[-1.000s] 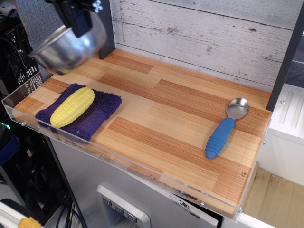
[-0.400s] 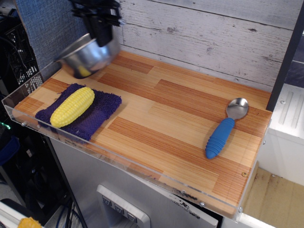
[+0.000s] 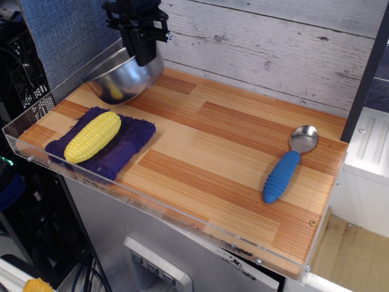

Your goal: Place the pot behind the cloth.

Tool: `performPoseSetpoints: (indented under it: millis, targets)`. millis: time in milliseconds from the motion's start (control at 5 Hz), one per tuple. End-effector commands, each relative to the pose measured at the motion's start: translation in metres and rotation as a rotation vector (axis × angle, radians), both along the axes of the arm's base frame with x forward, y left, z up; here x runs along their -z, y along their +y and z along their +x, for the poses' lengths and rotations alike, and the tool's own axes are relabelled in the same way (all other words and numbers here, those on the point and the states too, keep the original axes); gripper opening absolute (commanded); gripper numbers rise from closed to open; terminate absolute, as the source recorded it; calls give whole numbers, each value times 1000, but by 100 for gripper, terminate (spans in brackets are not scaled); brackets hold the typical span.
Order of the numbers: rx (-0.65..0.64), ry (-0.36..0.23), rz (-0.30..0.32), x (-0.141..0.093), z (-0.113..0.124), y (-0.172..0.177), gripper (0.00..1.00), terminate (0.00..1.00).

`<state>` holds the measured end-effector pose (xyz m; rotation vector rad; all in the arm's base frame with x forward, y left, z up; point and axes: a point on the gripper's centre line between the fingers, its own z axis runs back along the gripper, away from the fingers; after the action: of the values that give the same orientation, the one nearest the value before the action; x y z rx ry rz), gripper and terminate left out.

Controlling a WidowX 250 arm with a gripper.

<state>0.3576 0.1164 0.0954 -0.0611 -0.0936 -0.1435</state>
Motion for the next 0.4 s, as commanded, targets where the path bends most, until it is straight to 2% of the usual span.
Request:
performPoseSetpoints:
  millis: [0, 200]
  targets:
    - [-18, -46, 31, -5, 4, 13, 0, 0]
    - [-10, -58, 15, -3, 7, 3, 0, 0]
